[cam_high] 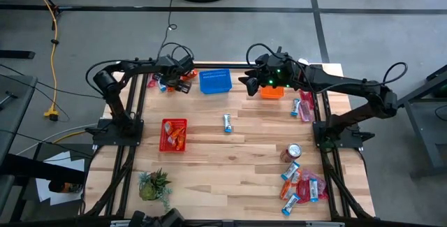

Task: Sort candy
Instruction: Put the orange candy pack into the red basket

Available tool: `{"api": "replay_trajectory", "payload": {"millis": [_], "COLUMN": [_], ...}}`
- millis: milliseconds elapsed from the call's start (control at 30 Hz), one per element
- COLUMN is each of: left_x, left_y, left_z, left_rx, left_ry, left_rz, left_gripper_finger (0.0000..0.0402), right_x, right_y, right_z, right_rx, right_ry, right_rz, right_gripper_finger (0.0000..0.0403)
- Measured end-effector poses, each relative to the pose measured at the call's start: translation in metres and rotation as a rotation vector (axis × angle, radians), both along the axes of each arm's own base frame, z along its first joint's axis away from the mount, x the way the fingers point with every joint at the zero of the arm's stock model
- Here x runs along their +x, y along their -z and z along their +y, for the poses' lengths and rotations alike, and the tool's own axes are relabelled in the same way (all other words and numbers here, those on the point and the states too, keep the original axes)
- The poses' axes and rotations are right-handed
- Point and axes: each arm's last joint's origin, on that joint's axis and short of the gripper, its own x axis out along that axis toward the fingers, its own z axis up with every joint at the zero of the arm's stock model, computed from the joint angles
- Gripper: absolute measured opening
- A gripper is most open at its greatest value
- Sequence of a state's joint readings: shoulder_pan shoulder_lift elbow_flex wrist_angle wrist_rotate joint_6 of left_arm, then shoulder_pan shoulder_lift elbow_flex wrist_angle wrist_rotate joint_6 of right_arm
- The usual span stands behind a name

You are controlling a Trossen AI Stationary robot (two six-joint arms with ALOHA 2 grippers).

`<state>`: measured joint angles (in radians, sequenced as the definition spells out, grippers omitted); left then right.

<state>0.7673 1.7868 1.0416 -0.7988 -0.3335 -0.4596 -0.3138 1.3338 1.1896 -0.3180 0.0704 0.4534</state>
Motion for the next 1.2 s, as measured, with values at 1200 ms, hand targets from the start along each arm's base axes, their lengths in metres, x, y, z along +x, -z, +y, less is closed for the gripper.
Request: {"api": "replay_trajectory", "payload": {"millis": [1200], "left_x": [-0.026], "left_y": [-0.144], "left_z": [-0.234], "left_rx": [-0.268], "left_ry": [0.474], "left_rz": [-0.445], "left_gripper_finger": [0.0], "right_x": [-0.053], "right_y": [-0.051], "right_z": [0.018], "right_rx": [-0.226], "right_ry": [-0.082], "right_rz": [-0.125], "right_gripper_finger": [0.0222]}}
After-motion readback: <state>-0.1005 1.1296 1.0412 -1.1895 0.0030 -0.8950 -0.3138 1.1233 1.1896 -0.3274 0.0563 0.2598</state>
